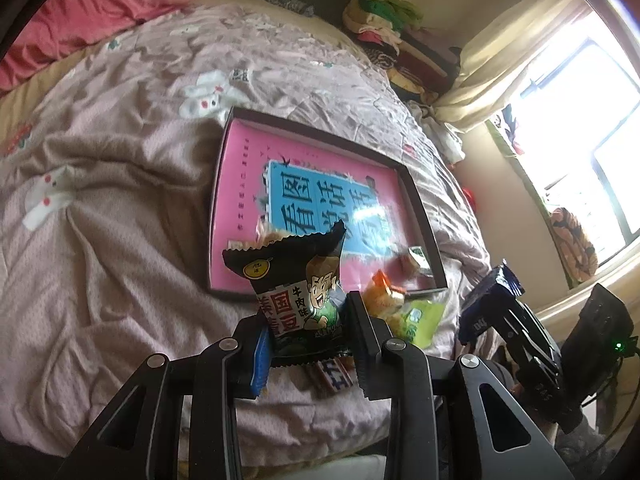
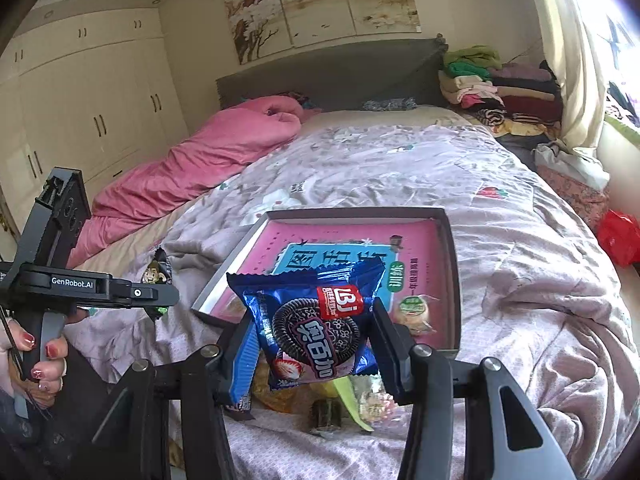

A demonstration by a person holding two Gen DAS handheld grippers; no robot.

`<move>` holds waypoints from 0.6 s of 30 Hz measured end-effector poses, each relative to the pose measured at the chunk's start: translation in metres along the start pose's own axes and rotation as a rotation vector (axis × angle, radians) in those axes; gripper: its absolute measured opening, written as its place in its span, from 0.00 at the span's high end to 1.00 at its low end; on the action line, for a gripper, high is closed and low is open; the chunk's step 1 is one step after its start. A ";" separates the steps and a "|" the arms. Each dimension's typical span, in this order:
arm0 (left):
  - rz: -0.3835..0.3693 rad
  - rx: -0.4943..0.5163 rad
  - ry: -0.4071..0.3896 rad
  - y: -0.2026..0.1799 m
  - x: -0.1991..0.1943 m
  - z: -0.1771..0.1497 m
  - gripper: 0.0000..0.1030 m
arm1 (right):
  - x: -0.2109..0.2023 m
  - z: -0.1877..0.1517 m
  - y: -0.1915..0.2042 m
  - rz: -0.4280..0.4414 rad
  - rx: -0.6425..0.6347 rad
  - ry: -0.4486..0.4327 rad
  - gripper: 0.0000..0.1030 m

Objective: Organize snacks
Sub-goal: 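Lift both held bags up from the pile toward the pink tray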

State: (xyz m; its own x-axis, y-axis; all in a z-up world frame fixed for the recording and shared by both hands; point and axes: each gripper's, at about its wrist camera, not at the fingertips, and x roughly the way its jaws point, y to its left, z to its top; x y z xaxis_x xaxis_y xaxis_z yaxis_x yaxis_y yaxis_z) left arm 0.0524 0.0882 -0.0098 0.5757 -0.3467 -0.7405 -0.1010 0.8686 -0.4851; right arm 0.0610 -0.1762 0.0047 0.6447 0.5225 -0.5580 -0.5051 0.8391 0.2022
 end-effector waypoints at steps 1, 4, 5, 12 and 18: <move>0.004 0.006 -0.004 -0.001 0.000 0.002 0.66 | -0.001 0.001 -0.002 -0.006 0.004 -0.003 0.51; 0.019 0.015 -0.019 -0.001 0.001 0.008 0.66 | -0.002 0.003 -0.006 -0.021 0.015 -0.010 0.51; 0.024 0.020 -0.024 -0.001 0.002 0.010 0.66 | -0.002 0.003 -0.008 -0.025 0.019 -0.011 0.51; 0.066 0.043 -0.049 0.002 0.007 0.024 0.66 | -0.003 0.006 -0.014 -0.048 0.032 -0.017 0.51; 0.118 0.070 -0.054 0.008 0.021 0.035 0.66 | -0.002 0.010 -0.020 -0.068 0.050 -0.021 0.51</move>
State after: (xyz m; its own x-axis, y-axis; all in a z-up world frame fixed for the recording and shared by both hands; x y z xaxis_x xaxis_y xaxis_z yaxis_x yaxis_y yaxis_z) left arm 0.0918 0.1000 -0.0129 0.6061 -0.2227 -0.7636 -0.1147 0.9255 -0.3610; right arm 0.0753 -0.1928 0.0094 0.6888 0.4671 -0.5544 -0.4313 0.8787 0.2045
